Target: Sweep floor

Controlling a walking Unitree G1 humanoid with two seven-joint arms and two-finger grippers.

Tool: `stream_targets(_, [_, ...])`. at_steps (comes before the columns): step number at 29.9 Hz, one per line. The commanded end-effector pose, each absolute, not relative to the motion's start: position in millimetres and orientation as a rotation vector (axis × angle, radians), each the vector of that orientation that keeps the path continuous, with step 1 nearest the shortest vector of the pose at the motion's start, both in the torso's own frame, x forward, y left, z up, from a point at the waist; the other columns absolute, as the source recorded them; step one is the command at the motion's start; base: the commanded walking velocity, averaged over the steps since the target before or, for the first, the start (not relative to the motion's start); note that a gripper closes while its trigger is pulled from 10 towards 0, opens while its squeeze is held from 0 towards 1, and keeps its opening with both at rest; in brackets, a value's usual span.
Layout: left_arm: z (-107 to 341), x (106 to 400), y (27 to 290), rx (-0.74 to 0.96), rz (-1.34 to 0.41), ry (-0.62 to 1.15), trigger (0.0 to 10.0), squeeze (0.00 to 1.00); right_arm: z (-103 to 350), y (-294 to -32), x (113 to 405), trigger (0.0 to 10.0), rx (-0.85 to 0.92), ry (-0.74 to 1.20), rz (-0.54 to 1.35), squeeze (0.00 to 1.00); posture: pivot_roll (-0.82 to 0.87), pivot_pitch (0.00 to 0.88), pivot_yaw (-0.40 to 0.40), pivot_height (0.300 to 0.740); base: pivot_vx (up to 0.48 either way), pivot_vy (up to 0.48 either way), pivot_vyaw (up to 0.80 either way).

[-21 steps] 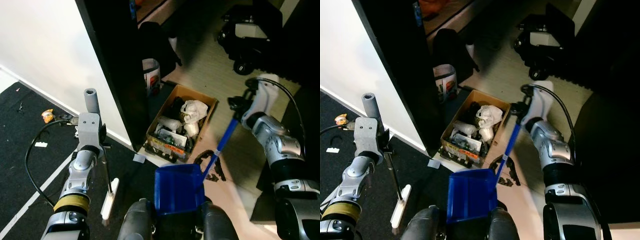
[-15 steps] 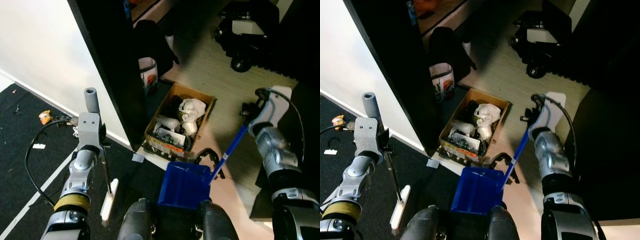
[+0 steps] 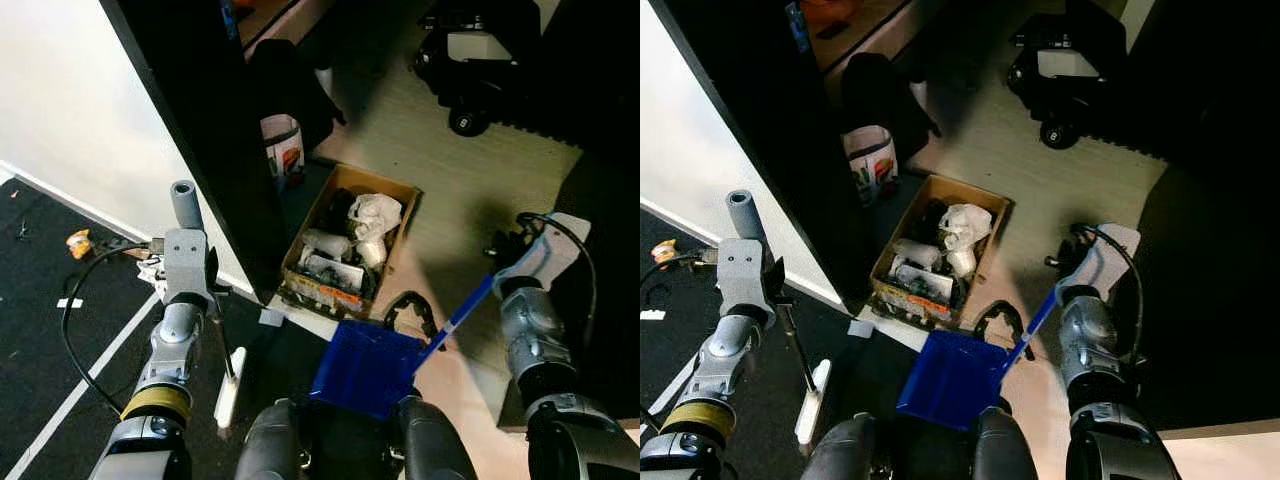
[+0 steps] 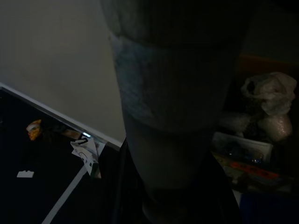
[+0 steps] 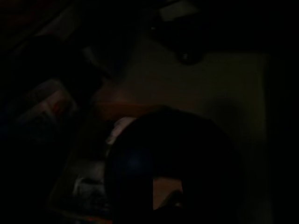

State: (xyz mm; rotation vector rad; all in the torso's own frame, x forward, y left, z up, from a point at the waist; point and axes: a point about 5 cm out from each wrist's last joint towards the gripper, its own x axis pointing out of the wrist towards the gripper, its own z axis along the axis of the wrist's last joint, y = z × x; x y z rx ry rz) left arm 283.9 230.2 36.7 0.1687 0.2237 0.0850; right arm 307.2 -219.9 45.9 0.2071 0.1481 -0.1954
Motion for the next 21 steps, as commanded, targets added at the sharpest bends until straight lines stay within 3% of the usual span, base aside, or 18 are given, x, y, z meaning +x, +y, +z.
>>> stream_targets(1, [34.7,283.7,223.7,0.176,0.080,0.209,10.0,0.00,38.6,-215.1,304.1,10.0,0.220,0.168,-0.186,0.00,0.02,0.096,0.011,0.731,0.000,0.000,0.00])
stream_targets(14, [30.7,282.6,217.2,0.193,0.069,0.205,10.0,0.00,21.3,-202.6,297.0,10.0,0.243,0.232,-0.162,0.00,0.02,0.099,0.005,0.731,0.000,0.000,0.00])
stream_targets(21, [30.5,283.1,215.5,0.200,0.059,0.198,10.0,0.00,20.0,-201.8,297.0,10.0,0.241,0.231,-0.156,0.00,0.03,0.096,0.002,0.731,0.000,0.463,0.00])
